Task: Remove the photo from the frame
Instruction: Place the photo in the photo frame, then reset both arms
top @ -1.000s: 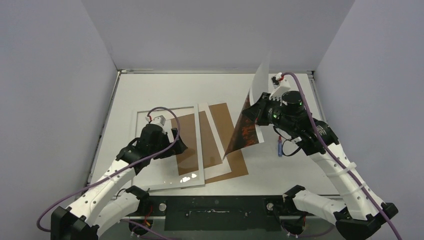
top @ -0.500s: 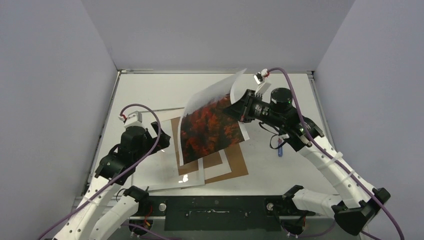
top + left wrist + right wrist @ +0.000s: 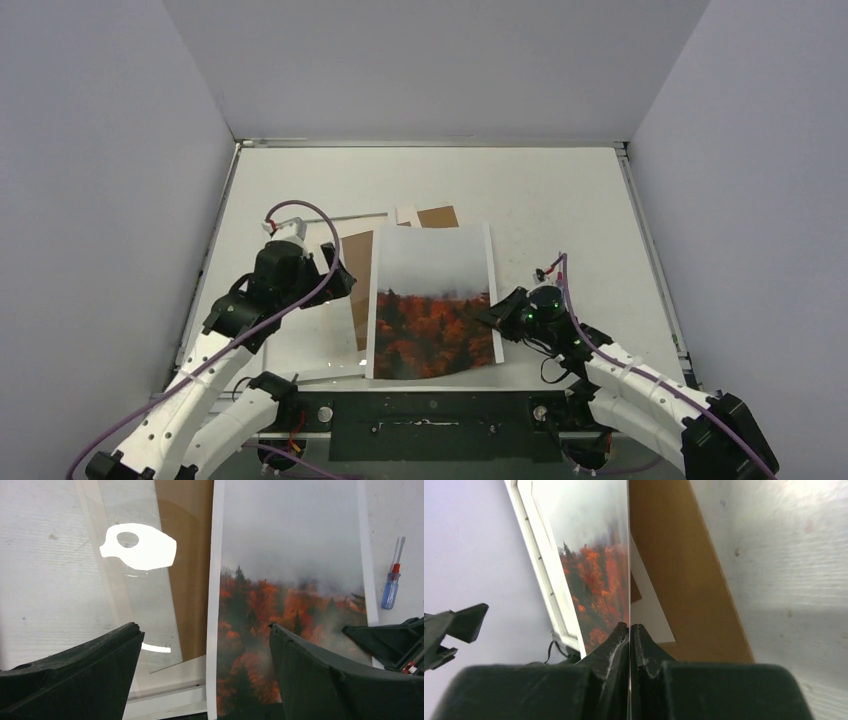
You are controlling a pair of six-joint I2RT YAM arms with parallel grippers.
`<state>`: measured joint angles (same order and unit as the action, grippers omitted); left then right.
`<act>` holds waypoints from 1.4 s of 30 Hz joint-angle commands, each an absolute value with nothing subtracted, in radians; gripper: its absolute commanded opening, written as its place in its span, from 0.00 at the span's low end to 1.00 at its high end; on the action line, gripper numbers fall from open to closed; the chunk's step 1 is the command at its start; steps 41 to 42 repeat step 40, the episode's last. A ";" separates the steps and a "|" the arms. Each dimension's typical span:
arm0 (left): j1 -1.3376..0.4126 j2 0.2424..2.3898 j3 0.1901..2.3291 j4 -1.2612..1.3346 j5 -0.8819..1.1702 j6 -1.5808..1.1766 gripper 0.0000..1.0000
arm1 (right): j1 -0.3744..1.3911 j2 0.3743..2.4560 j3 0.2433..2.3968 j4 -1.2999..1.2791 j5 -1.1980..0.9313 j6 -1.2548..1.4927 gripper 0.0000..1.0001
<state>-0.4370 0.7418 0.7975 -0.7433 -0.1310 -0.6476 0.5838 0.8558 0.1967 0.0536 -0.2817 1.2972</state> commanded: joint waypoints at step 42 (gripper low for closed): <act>-0.397 0.877 1.006 -0.705 -0.221 -0.527 0.97 | 0.568 0.994 1.050 -0.732 0.361 0.443 1.00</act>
